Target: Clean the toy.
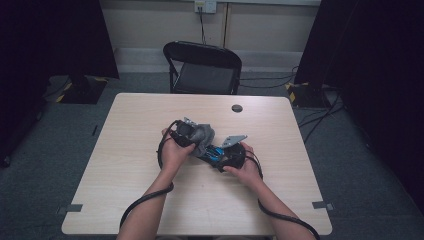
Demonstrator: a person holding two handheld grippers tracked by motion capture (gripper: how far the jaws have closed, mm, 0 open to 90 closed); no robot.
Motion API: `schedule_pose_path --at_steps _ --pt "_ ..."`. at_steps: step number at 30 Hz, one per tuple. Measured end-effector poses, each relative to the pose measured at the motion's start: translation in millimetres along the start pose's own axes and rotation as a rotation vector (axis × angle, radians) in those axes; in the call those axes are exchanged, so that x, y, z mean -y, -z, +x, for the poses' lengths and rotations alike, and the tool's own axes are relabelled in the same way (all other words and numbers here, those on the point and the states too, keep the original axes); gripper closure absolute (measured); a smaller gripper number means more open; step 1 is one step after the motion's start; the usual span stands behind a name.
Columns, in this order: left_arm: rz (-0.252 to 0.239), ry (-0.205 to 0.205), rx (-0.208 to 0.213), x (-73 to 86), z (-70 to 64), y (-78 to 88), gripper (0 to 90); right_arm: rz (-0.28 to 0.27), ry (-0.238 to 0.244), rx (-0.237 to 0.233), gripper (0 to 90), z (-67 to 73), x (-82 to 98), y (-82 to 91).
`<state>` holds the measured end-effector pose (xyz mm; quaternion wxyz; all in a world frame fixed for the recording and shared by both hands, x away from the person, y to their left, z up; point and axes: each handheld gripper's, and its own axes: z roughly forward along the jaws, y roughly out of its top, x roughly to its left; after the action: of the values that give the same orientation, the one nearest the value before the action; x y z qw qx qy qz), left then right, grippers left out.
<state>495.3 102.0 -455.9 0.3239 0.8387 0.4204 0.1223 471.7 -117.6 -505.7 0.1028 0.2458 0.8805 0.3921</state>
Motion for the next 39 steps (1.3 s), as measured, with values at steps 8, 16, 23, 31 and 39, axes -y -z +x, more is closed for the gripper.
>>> schedule_pose_path --at_steps 8,16,23,31,39 --pt "0.007 0.019 -0.024 3.0 9.8 -0.6 70.9 0.0 0.0 -0.001 24.4 0.0 0.0 0.0" --pt "0.007 0.058 -0.02 8.6 20.8 -0.1 70.9 0.0 0.0 0.0 24.3 0.1 0.0 0.0" --pt "0.006 0.075 -0.025 9.3 25.0 -0.6 70.9 0.0 0.0 -0.001 24.3 0.0 0.0 0.0" --pt "0.005 0.082 -0.044 11.6 30.4 -0.8 70.9 0.0 0.0 0.0 24.3 0.0 0.0 0.0" --pt "0.013 0.082 -0.078 15.6 37.4 0.4 70.9 0.0 -0.001 0.0 24.4 0.1 0.0 0.0"
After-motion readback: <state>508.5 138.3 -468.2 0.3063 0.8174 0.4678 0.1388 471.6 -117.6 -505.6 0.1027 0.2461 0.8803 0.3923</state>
